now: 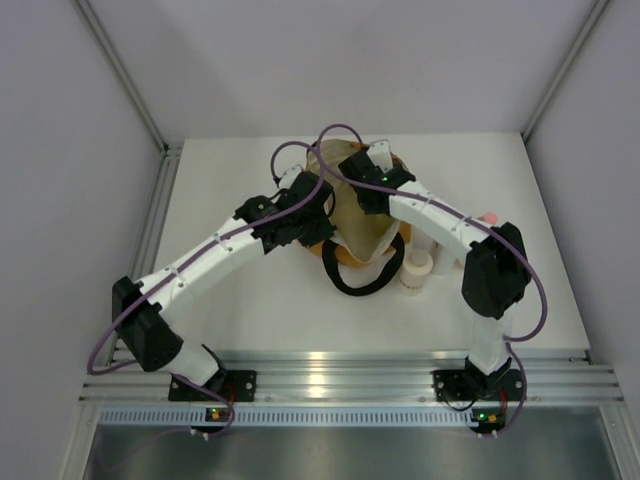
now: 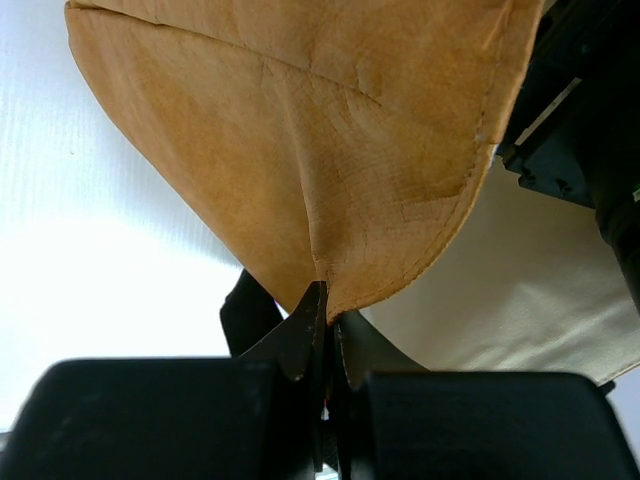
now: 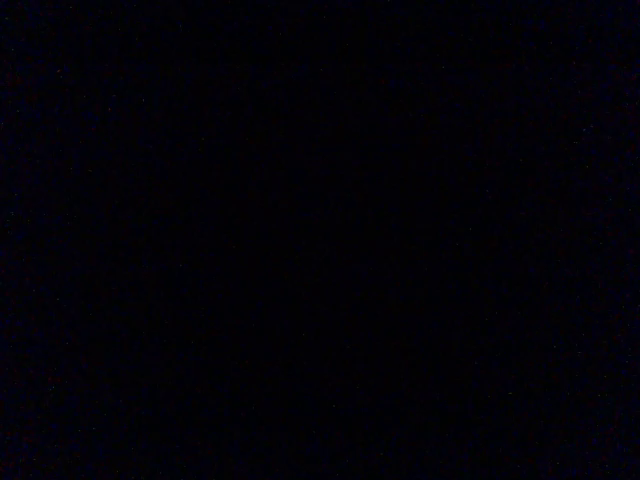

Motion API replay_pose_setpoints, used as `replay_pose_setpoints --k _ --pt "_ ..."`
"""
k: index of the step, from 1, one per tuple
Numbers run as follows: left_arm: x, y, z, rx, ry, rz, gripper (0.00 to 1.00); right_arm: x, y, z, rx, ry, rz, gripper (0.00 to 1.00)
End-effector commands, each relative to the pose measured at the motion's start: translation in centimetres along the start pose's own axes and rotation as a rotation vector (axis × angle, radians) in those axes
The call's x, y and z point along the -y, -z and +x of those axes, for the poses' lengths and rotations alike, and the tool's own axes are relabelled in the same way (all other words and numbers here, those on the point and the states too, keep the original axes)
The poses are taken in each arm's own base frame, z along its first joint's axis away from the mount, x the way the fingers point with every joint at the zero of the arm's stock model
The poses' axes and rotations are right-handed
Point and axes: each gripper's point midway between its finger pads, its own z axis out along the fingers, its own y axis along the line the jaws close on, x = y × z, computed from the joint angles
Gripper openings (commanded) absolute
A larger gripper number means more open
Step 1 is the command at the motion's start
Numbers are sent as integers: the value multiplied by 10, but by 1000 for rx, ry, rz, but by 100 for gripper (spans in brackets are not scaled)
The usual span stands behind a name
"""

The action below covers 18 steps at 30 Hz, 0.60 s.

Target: Take the personal care products out of the canvas bag

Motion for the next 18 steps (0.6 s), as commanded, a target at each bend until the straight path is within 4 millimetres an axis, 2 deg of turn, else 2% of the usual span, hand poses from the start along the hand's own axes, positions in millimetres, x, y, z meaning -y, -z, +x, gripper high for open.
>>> replay_pose_setpoints --k 1,5,6,8,16,18 --pt "1 -4 0 -4 -6 10 0 3 -14 2 -25 -20 -38 57" --pt "1 -4 0 -2 -13 11 0 -6 -22 7 -41 -29 -104 54" --pt "1 -3 0 -2 -16 11 0 -6 -25 6 -36 -42 -113 48" --pt "1 -3 -2 0 -18 13 0 -7 -28 13 -51 -46 -130 43" --pt "0 -3 -5 5 -25 10 0 -5 -39 32 -83 -83 -171 33" --pt "0 -3 -5 4 -27 10 0 -6 -39 31 -71 -97 -180 25"
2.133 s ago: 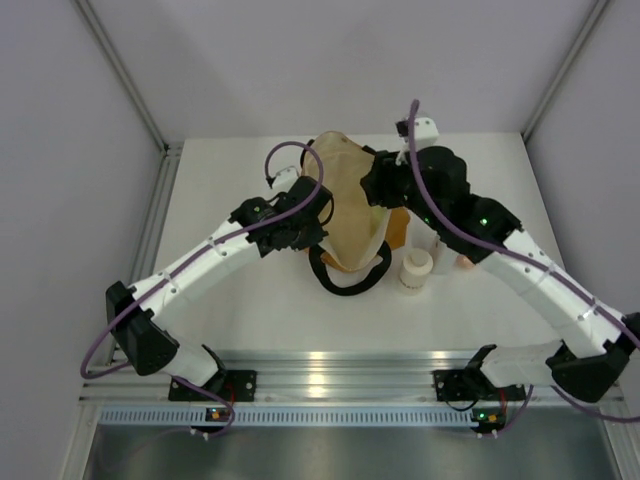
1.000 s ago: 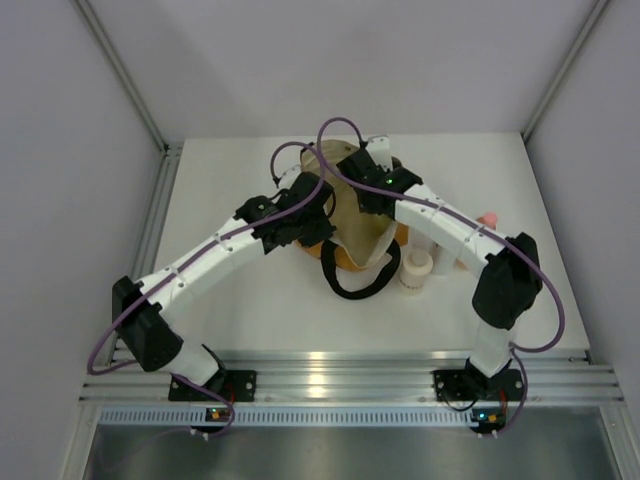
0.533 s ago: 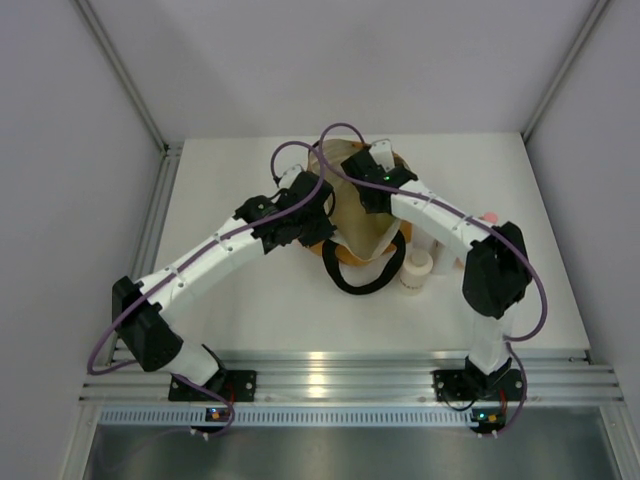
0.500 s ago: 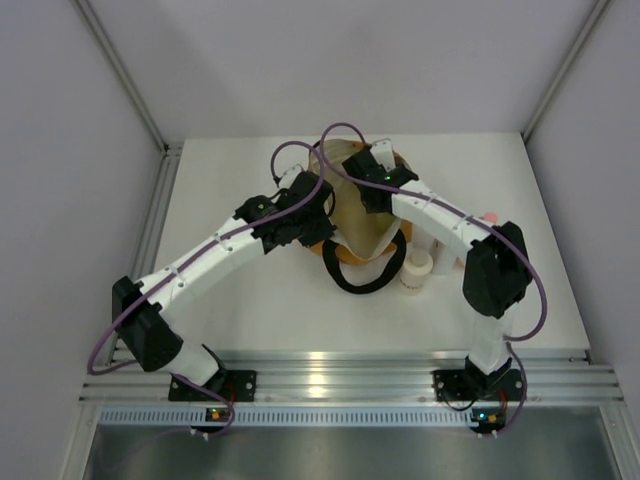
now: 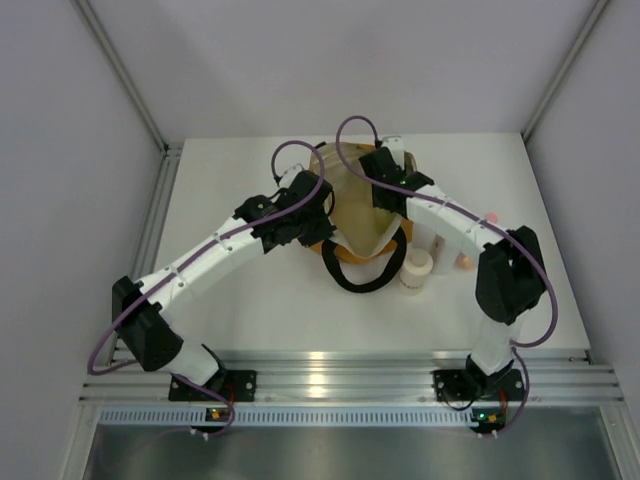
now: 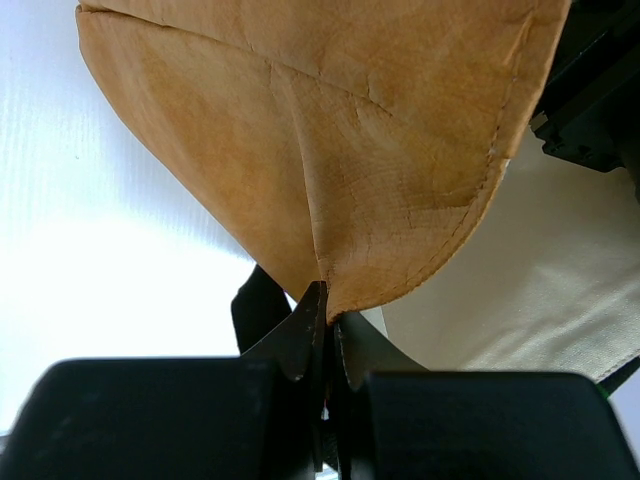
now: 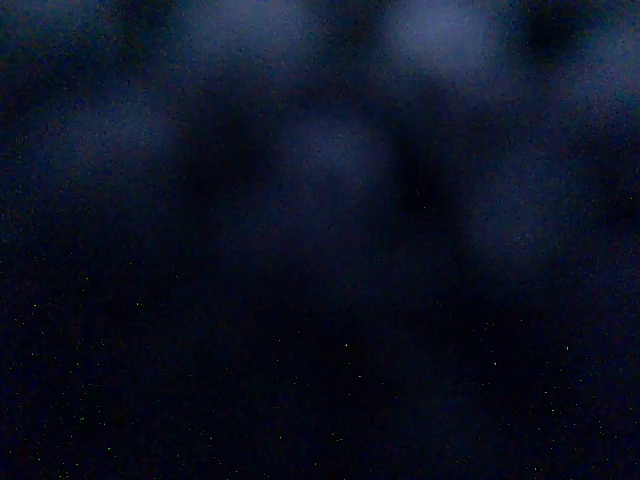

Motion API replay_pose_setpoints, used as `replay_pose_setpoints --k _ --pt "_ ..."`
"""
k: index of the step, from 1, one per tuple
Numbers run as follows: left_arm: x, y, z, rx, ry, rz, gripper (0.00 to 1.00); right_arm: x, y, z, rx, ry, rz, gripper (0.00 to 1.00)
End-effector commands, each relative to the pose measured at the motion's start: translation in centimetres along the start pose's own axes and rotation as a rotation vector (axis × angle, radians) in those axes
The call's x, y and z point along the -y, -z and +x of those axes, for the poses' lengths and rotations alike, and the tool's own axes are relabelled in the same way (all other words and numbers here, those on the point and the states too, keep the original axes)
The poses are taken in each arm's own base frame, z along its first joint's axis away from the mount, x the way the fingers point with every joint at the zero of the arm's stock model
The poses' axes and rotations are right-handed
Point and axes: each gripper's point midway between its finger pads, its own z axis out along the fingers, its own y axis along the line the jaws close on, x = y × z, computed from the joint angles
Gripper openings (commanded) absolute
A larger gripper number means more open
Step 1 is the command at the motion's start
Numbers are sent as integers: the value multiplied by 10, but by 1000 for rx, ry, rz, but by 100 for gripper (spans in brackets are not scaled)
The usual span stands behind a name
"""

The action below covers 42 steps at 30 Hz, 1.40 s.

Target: Take the personal care products out of the canvas bag

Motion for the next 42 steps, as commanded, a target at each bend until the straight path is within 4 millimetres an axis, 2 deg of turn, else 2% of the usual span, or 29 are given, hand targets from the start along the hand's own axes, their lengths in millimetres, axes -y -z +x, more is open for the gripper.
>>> replay_pose_setpoints --k 1,5,7,8,12,13,16,30,35,42 --pt "2 -3 -3 5 -11 11 0 6 -14 43 -124 25 -21 22" --pt "1 -3 -2 3 -14 11 0 4 -15 45 -114 18 -43 11" --pt "0 -4 -1 0 -14 7 0 1 -10 39 -91 3 -69 0" --pt "0 -4 -1 2 -17 6 0 0 -9 39 -84 0 -81 0" --pt "0 -4 -4 12 -16 5 0 -13 12 13 3 -19 -183 0" --pt "0 -4 -5 14 -14 4 0 -16 21 1 47 -24 -213 0" --pt "0 -5 -5 15 -18 0 0 -24 35 -13 97 -23 -269 0" --pt "-1 -6 -12 37 -6 -9 0 -51 74 -40 201 16 -455 0" --pt "-3 -5 -17 52 0 -14 0 -56 89 -46 229 40 -500 0" --pt "-6 -6 -21 60 4 -21 0 -52 117 -62 290 28 -522 0"
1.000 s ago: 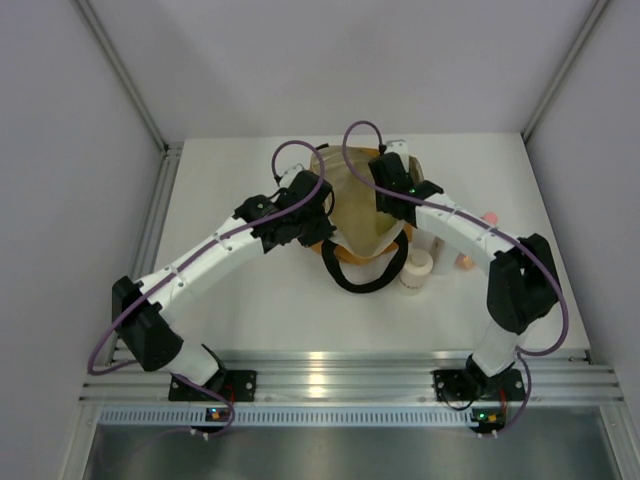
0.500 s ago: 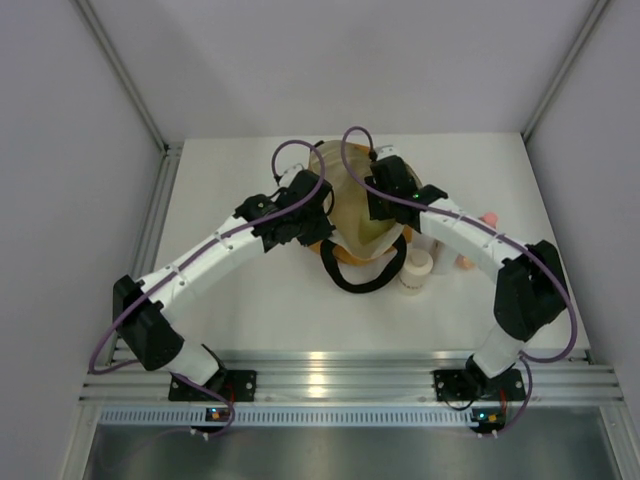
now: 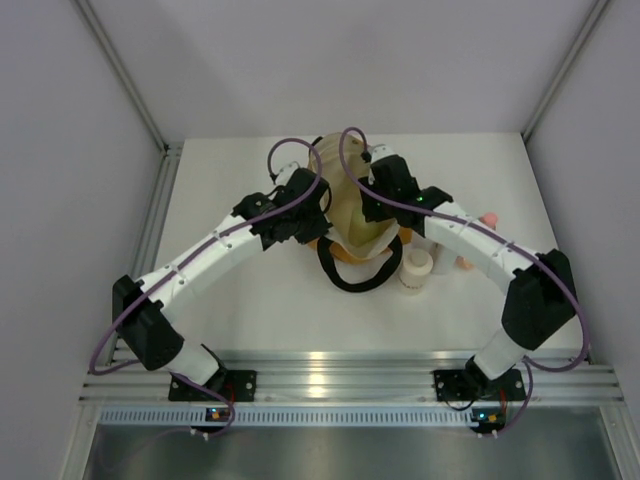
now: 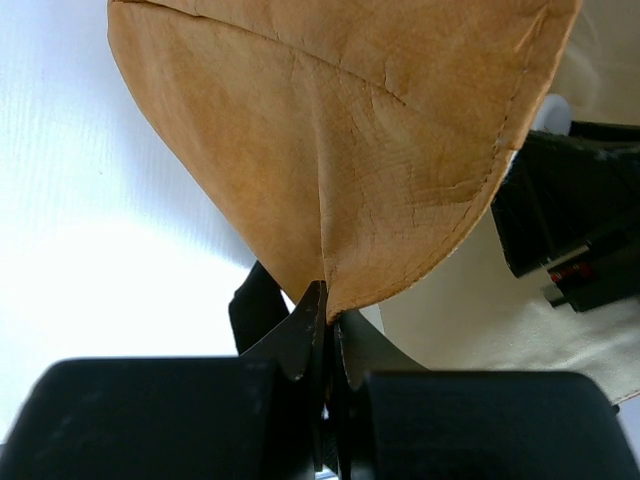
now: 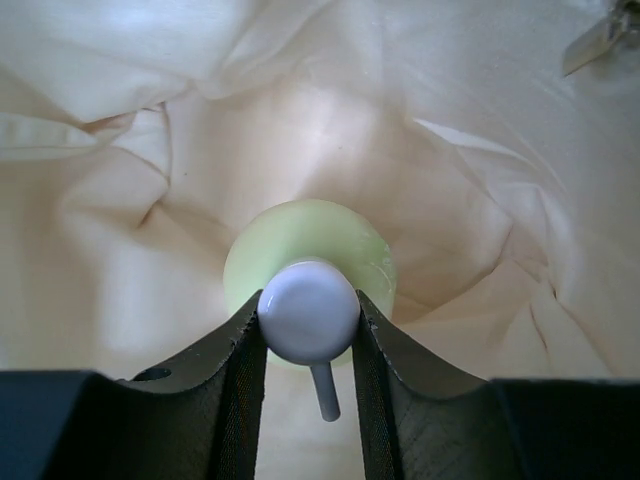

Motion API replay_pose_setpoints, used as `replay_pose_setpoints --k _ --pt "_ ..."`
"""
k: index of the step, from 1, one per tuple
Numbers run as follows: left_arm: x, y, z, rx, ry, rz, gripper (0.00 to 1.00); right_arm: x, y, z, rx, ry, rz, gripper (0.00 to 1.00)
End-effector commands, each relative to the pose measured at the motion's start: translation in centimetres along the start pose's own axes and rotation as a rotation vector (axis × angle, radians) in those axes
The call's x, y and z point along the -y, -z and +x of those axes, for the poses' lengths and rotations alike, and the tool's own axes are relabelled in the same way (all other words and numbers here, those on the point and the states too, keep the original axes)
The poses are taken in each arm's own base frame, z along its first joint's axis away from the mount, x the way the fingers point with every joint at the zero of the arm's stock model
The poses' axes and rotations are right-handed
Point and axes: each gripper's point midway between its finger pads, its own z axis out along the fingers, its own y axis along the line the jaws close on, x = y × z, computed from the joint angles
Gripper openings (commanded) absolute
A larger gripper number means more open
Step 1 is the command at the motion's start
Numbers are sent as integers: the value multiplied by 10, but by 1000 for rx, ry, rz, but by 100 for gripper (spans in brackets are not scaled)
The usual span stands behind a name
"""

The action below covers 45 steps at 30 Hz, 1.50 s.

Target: Take the personal care products out of the canvas bag

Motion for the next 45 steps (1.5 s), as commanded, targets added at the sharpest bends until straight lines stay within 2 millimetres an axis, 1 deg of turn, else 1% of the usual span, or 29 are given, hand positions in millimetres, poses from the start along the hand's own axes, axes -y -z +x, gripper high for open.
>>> replay_pose_setpoints --k 1,5,6,8,9,10,11,13,15,17,18,20,23,24,26,27,29,30,31,33,34,37,38,39,40,41,42,44,45 --pt "0 -3 -12 38 4 -1 0 -19 59 -83 289 -31 -88 0" --pt "0 -3 -15 44 5 -3 0 -27 72 -83 283 3 -98 0" --pt "-1 -4 -16 45 3 -6 0 -28 79 -87 296 5 -100 0" --pt "0 -4 -18 48 1 -4 0 -31 86 -90 301 10 -105 0" --pt "0 -4 -19 49 -1 -5 0 -30 88 -88 286 16 -98 0" --pt "-1 -6 -19 48 -2 -8 2 -31 97 -96 304 18 -101 0" --pt "0 -5 -19 49 -3 -7 2 -35 102 -97 305 25 -109 0" --pt "0 -6 -20 48 -2 -7 5 -35 115 -105 314 33 -105 0" --pt "1 -6 -19 47 -2 -8 5 -38 128 -111 320 42 -108 0" --pt "0 -6 -21 52 2 -7 5 -41 137 -114 323 47 -115 0" --pt "0 -5 -22 55 4 -8 5 -42 146 -121 340 48 -116 0" --pt "0 -5 -22 59 5 -10 5 -44 153 -119 330 55 -118 0" --pt "0 -3 -25 68 12 -9 7 -44 168 -124 348 61 -124 0" --pt "-1 -3 -25 70 14 -10 10 -43 177 -129 367 55 -127 0" --pt "0 -2 -26 74 19 -5 15 -43 186 -131 378 52 -130 0" --pt "0 -1 -26 75 20 -6 21 -41 194 -136 398 49 -128 0" --pt "0 1 -28 81 25 -2 30 -40 201 -138 401 51 -126 0" --pt "1 3 -29 86 25 0 34 -39 208 -142 415 50 -125 0" --pt "1 4 -30 91 27 0 44 -40 212 -144 421 52 -130 0" --pt "2 7 -32 98 31 8 53 -39 223 -148 436 51 -138 0" --pt "2 8 -33 101 31 10 60 -39 227 -149 444 48 -141 0" --pt "5 12 -36 110 30 20 71 -38 243 -156 472 44 -156 0" --pt "5 14 -37 114 28 22 79 -38 247 -157 478 43 -160 0" --pt "5 15 -38 119 28 25 85 -37 256 -162 499 35 -167 0" --pt "6 18 -41 127 25 31 90 -37 260 -162 499 38 -169 0" --pt "6 20 -42 134 23 31 98 -36 263 -162 502 37 -170 0" --pt "6 22 -43 138 18 34 98 -35 271 -165 517 34 -175 0" --pt "9 28 -48 152 13 47 98 -33 276 -165 517 35 -176 0" --pt "9 30 -50 161 9 49 98 -32 284 -167 531 29 -181 0"
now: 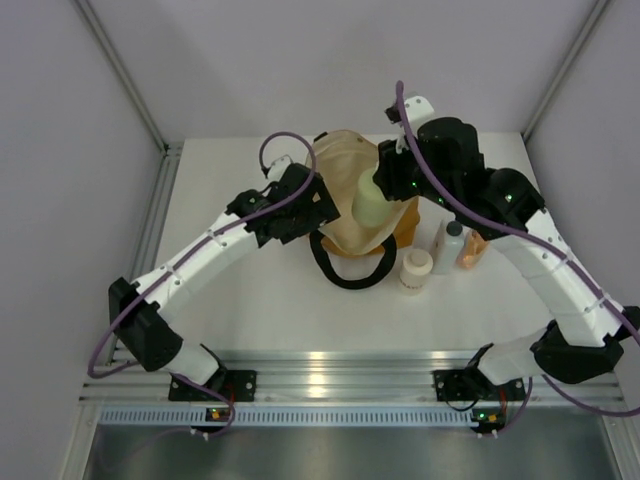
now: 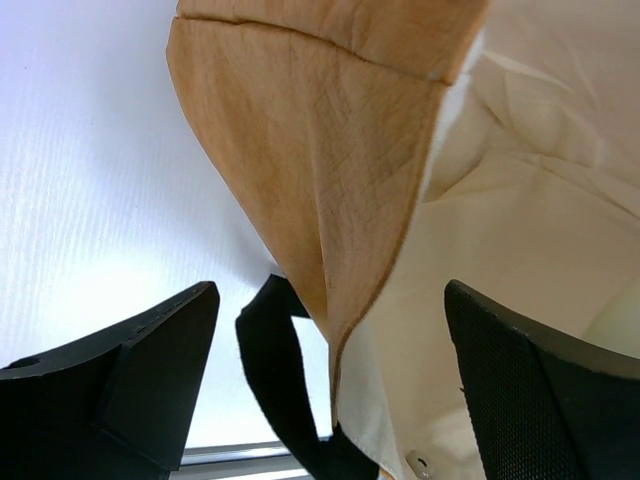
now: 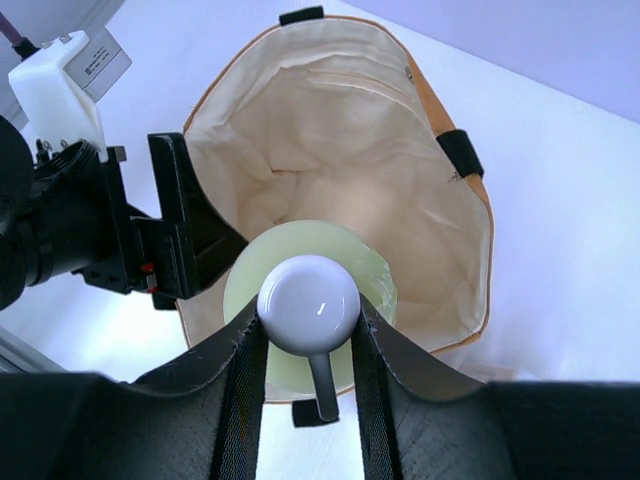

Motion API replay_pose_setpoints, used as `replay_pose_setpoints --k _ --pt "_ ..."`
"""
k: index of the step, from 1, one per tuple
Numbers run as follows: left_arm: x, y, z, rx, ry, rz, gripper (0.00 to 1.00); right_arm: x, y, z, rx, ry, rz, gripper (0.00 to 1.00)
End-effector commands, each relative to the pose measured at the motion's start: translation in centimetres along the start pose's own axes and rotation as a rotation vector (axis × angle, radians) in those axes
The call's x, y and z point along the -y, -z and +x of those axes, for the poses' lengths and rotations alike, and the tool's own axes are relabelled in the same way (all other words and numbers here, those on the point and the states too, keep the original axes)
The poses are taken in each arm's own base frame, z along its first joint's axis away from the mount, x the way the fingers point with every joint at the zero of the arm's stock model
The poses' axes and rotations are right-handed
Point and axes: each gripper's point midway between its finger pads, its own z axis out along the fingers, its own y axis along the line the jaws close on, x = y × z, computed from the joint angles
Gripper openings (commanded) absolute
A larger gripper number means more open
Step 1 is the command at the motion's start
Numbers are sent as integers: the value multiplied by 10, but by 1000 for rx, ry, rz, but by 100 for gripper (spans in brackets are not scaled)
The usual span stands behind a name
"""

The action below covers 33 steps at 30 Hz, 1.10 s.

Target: Take the personal care products out of the canvas bag

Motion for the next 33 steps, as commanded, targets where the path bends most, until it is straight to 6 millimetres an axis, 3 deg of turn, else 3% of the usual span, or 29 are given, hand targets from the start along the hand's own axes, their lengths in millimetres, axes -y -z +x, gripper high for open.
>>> replay_pose_setpoints --k 1,8,17,21,22,26,33 --pt "17 31 -33 101 7 86 98 1 65 -73 277 -63 -42 0" --pt "19 46 -53 177 -65 96 98 11 93 -76 304 -78 -34 0" --pt "31 97 -99 337 -169 152 98 38 130 -64 319 -112 59 0" --pt "25 125 -119 424 -202 153 98 57 131 -37 265 -105 152 0" --pt "24 129 -121 435 -206 152 98 59 138 -38 280 -116 149 0" --pt "15 143 -130 482 -223 135 98 74 139 -7 245 -140 224 0" --pt "7 144 -128 476 -256 111 98 102 144 34 229 -166 366 0"
